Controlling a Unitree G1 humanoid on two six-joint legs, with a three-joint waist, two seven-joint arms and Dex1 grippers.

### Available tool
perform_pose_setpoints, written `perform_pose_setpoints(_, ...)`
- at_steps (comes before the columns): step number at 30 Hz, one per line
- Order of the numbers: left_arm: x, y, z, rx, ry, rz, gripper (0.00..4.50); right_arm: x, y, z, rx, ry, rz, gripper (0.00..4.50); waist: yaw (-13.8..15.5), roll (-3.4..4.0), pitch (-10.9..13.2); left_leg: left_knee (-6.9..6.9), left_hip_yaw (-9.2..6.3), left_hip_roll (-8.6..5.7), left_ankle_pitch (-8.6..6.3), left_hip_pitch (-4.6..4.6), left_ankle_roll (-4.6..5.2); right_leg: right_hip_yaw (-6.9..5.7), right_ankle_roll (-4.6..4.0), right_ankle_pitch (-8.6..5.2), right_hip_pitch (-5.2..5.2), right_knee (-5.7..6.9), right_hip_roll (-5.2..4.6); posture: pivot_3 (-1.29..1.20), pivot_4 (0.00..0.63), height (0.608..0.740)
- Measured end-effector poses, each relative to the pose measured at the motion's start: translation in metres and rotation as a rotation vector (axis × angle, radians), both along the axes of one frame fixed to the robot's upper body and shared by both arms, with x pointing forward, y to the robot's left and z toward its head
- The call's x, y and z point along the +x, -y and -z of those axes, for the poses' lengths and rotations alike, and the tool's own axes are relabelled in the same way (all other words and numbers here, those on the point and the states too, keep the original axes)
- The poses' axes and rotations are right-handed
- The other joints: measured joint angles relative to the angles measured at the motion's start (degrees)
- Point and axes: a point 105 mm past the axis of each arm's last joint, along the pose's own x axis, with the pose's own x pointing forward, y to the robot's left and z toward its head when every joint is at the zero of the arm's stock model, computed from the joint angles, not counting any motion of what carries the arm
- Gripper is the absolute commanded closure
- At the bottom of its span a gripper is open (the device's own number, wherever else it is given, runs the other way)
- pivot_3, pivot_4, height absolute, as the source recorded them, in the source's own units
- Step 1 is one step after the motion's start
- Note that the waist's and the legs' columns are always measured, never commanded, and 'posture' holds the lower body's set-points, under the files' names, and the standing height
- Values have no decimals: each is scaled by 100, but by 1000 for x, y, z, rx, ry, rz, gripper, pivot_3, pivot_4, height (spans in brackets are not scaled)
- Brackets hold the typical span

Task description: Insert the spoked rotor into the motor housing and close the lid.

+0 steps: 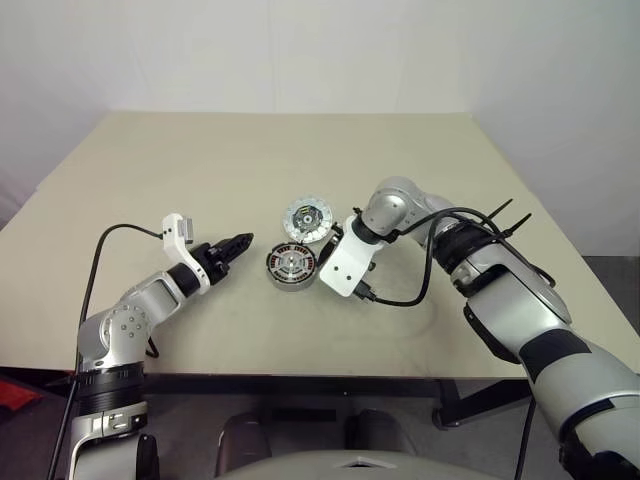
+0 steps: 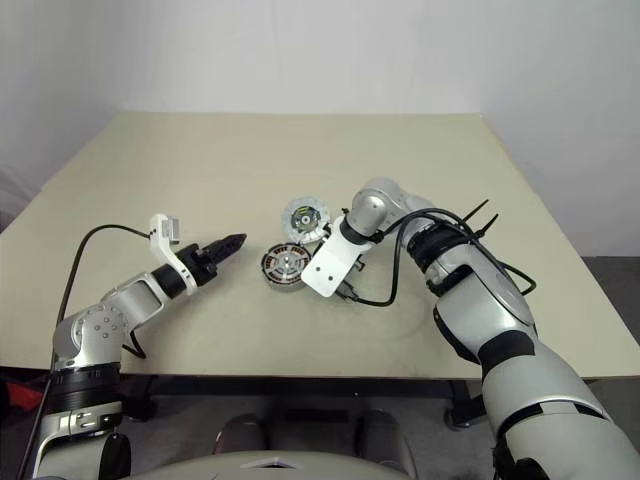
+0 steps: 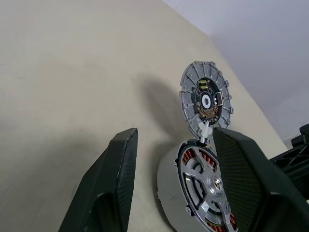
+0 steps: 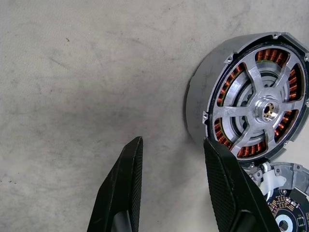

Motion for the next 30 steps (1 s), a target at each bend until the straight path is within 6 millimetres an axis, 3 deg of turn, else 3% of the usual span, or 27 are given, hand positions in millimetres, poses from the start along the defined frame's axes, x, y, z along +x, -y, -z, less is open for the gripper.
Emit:
perform_pose_setpoints(18, -2, 2, 2, -4, -8, -1, 1899, -4, -23, 0, 36, 10, -39, 2307, 15, 0, 0, 1, 0, 0, -1, -1, 1, -1, -2, 0, -1, -2, -1, 0, 0, 740)
perform_pose_setpoints(30, -5, 0, 7, 2, -23, -15, 1899, 7, -17, 8, 33, 31, 23, 2307, 17, 0, 0, 1, 0, -1, 0, 7, 0, 0, -2, 0, 4, 1, -2, 0, 0, 740)
